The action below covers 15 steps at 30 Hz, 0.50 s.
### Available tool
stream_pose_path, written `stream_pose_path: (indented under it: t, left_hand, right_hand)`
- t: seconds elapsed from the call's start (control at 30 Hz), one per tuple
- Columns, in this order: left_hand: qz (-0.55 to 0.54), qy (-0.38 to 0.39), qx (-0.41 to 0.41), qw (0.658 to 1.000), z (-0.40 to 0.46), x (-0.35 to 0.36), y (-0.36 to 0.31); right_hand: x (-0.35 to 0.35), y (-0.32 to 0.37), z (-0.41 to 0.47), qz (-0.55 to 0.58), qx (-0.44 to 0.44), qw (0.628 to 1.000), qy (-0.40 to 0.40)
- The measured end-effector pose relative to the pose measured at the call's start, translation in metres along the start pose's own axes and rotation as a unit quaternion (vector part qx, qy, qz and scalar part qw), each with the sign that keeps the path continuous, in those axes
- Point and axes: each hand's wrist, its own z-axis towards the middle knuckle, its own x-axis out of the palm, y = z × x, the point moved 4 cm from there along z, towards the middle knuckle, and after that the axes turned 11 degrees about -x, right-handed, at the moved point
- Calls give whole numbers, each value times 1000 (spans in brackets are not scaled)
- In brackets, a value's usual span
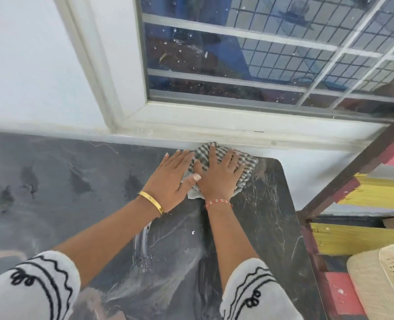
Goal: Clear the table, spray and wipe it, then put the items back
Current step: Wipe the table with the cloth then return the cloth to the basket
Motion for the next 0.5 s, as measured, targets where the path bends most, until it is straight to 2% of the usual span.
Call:
stream_pose_path:
  t: [0.17, 0.3, 0.4, 0.5]
  left_hand:
    - [18, -17, -39, 999, -23, -23, 27]
    - [33, -6, -41, 999, -39, -19, 21]
    - [46, 1, -24, 999, -42, -8, 3]
    - [60, 14, -3, 998, -47, 4, -18]
  right_hand:
    - [6, 66, -20, -9, -161, 987, 21]
    - [4, 55, -38, 3, -258, 966, 36]
    - [-1, 24, -53, 9, -270, 962, 44]
    - [-3, -8, -66, 4, -236, 971, 39]
